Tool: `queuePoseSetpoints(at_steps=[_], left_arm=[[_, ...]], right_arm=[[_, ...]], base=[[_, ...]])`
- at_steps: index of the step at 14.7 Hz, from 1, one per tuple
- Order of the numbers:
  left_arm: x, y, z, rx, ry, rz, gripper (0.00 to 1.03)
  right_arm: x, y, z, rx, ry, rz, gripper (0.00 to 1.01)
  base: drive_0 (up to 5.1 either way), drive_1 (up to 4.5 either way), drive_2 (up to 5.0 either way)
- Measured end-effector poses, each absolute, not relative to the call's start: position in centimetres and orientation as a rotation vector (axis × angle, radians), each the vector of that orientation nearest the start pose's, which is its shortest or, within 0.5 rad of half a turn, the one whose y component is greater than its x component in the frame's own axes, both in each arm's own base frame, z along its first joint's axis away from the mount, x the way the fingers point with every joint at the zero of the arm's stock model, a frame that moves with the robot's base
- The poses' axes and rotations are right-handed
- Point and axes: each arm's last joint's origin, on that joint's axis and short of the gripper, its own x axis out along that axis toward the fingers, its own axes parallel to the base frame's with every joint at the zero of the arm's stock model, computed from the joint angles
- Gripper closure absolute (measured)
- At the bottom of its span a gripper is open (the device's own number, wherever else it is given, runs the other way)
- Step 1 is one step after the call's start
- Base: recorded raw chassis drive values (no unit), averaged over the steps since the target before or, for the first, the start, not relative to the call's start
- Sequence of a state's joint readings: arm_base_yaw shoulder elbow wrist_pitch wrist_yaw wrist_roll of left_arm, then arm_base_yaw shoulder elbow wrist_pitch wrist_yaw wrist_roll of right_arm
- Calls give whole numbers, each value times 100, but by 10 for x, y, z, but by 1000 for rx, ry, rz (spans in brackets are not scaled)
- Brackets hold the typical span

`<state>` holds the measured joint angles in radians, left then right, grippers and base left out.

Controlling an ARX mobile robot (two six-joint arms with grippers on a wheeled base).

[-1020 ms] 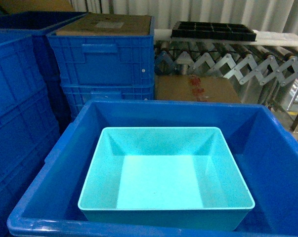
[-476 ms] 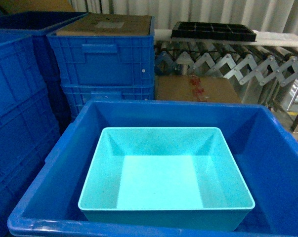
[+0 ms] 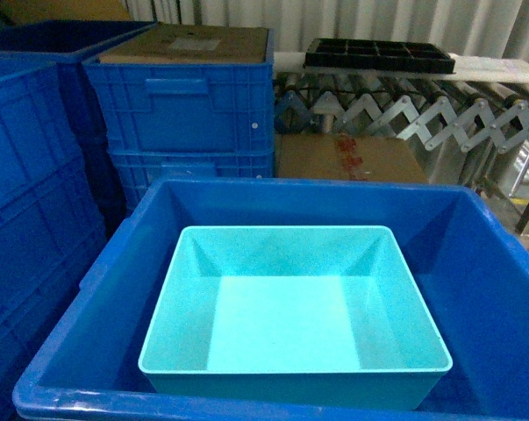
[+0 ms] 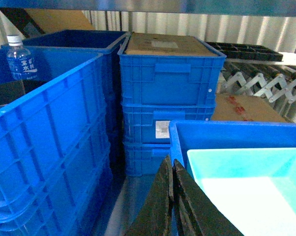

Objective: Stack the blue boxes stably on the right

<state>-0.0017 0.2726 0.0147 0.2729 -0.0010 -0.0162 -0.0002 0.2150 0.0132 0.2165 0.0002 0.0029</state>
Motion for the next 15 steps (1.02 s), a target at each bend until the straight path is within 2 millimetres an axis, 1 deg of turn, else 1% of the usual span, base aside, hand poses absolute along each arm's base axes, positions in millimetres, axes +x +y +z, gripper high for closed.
queuePoseSetpoints(at_steps=[3,4,5,6,7,8,12,13,14,15], left_arm=[[110,0,171,-16,-17,-1,101],[109,0,171,-17,-14,-1,101],[108,0,171,-17,-15,-1,101],[103,0,168,-16,11,-1,101],[98,0,167,-17,10,0,101],[97,0,169,-16,-12,0,101],[97,0,168,-15,-3,-2,101],[97,0,168,-16,-3,-2,101],[97,0,168,-16,-3,-2,90],[97,0,168,-16,-3,-1,76]], right_arm=[[107,0,170,3,-8,0,99],[100,0,164,3,41,0,99],[97,0,170,3,-28,3,99],[97,0,167,3,3,0,99],[97,0,167,3,-4,0,99],[97,0,167,3,-5,0,99],[97,0,168,3,-6,0,99],[97,0,167,3,-5,0,93],[97,0,168,3,-6,0,80],[97,0,168,3,-6,0,66]], base=[[0,0,0],[0,0,0],[0,0,0],[0,0,0],[0,0,0],[0,0,0],[0,0,0],[0,0,0],[0,0,0],[0,0,0]])
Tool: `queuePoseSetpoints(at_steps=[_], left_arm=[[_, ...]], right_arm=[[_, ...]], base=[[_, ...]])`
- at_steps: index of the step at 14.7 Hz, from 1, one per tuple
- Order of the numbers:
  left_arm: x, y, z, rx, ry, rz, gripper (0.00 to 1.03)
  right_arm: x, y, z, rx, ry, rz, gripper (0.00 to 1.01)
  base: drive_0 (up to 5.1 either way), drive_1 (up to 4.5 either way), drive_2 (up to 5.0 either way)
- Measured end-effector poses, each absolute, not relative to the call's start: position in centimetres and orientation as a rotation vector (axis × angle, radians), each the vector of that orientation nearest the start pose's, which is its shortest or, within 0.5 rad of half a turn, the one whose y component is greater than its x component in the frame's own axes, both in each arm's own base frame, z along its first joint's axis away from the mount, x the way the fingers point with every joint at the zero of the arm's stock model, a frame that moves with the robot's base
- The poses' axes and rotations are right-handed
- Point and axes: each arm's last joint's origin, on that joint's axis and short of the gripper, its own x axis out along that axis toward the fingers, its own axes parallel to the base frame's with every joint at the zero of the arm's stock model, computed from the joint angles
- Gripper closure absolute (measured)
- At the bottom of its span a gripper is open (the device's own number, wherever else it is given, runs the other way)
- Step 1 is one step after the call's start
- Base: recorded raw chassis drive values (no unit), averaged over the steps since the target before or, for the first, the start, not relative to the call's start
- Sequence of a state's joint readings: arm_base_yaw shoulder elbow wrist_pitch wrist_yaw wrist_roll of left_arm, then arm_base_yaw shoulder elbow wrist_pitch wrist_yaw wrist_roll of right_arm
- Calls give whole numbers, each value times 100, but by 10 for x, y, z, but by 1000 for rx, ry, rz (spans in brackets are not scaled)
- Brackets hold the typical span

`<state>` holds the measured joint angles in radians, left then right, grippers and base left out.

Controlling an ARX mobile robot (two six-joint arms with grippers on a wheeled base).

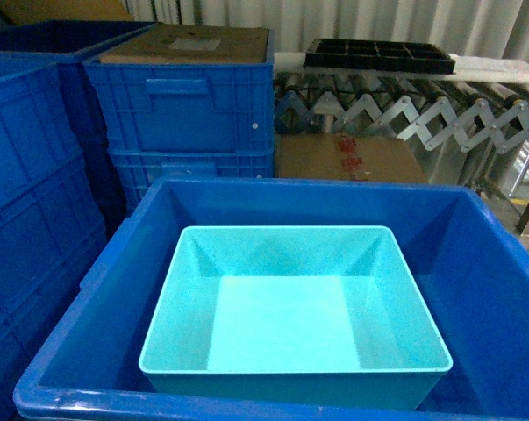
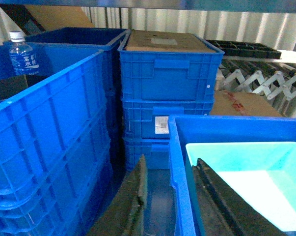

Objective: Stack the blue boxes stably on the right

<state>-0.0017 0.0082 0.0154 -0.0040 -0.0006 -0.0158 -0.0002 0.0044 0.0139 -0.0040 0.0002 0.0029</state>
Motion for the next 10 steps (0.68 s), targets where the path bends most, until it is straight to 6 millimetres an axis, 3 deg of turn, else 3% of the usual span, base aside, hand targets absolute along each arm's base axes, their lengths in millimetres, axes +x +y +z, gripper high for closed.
queuePoseSetpoints(at_steps=[4,5,10], left_arm=[[97,0,168,-16,-3,-2,20],[97,0,168,-16,-3,-1,6],[97,0,168,-15,-3,-2,5]], right_arm=[[97,0,168,3,-6,0,9],[97,0,168,3,-6,0,2],[97,0,168,3,-6,0,3]], base=[[0,0,0],[0,0,0],[0,0,0]])
